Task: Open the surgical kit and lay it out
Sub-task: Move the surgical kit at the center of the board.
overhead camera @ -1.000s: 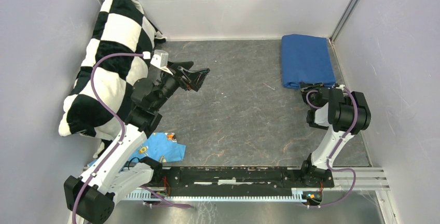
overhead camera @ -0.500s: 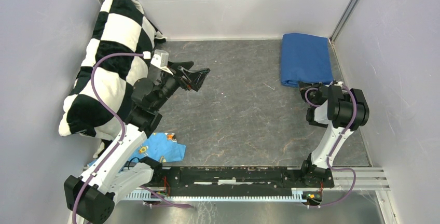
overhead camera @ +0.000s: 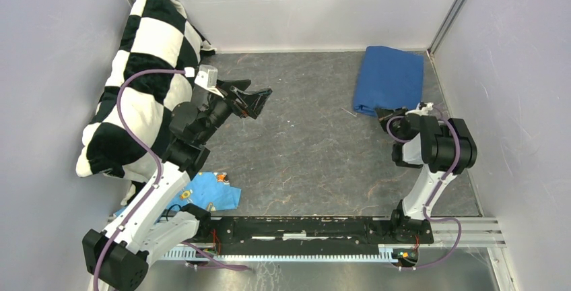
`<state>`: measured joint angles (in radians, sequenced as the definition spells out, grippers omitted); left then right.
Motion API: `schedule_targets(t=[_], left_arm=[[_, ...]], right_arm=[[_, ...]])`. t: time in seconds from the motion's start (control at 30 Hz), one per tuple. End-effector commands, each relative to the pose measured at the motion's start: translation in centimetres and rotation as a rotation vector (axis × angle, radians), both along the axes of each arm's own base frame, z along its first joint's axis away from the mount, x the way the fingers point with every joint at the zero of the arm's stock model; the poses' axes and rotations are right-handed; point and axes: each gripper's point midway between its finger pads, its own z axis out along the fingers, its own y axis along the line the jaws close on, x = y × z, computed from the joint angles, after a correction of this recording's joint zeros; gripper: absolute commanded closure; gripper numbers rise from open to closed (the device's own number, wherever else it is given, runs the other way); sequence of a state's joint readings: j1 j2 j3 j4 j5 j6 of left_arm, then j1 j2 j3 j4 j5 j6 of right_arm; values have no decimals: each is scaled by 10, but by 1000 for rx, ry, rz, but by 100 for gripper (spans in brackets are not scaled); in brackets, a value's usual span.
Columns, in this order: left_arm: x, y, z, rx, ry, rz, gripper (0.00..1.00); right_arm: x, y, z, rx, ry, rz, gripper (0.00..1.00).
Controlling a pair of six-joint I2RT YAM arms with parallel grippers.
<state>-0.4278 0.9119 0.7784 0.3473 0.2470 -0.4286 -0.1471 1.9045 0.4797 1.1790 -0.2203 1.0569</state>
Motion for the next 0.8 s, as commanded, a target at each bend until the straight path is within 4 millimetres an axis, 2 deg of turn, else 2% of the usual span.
schedule_targets(t=[0.0, 0.1, 0.23, 0.3, 0.5, 0.6, 0.67, 0.77], left_arm=[[-11, 1, 23, -57, -54, -24, 0], [-10, 3, 22, -55, -55, -5, 0], [-7, 6, 19, -50, -51, 15, 0], [-6, 6, 18, -48, -47, 17, 0], [-5, 6, 17, -51, -41, 20, 0], [-6, 7, 18, -54, -43, 22, 0], [-7, 7, 19, -56, -46, 21, 0], [-8, 7, 21, -59, -50, 20, 0]], right_arm=[[-28, 49, 19, -7, -49, 185, 100], [-49, 64, 16, -26, -23, 231, 100], [-97, 96, 7, -50, 7, 369, 100], [-119, 105, 3, -75, 25, 427, 100], [-181, 96, -32, -209, 170, 485, 98], [-198, 80, -43, -316, 252, 465, 88], [-201, 69, -42, -400, 284, 455, 72], [-199, 55, -24, -504, 287, 433, 44]])
